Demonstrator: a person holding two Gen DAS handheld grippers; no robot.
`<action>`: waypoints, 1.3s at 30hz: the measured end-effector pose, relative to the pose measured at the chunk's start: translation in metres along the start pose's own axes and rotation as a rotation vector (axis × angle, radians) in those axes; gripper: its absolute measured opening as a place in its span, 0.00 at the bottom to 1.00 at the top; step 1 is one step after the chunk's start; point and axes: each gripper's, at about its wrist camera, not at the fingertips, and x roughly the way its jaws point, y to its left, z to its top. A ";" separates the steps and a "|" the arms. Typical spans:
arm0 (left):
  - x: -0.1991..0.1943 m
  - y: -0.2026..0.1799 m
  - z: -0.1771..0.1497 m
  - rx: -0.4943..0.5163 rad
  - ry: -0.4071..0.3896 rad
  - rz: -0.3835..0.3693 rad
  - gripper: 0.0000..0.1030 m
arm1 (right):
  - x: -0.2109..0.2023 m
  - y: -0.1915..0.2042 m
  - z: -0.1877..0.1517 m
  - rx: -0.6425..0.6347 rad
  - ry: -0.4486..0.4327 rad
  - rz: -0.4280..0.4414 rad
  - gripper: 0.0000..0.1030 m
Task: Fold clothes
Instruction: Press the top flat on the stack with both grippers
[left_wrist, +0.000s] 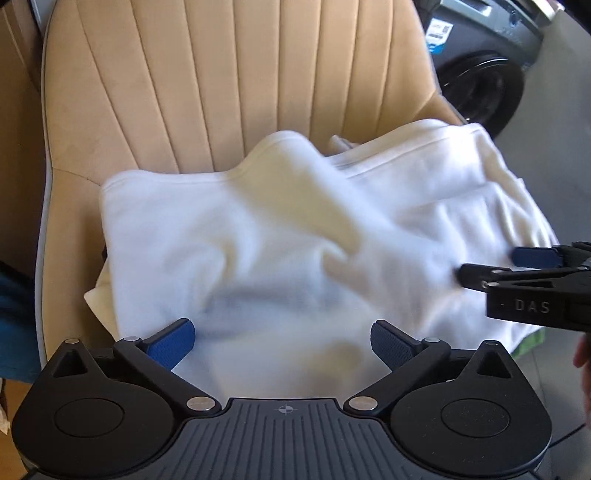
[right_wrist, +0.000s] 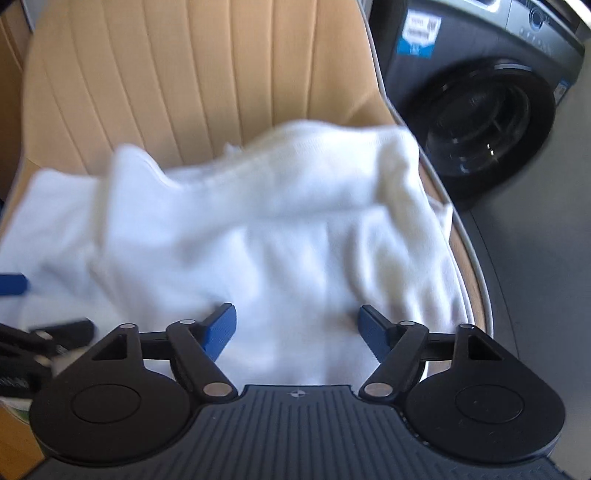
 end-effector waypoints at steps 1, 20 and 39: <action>0.001 -0.001 -0.001 0.015 -0.002 0.007 0.99 | 0.004 -0.002 -0.001 -0.007 0.011 0.003 0.77; 0.021 -0.002 0.012 -0.045 0.049 0.088 0.99 | 0.021 0.015 -0.023 -0.185 0.013 -0.010 1.00; -0.078 -0.031 -0.038 -0.018 0.037 0.093 0.99 | -0.105 -0.009 -0.084 -0.122 -0.155 -0.204 1.00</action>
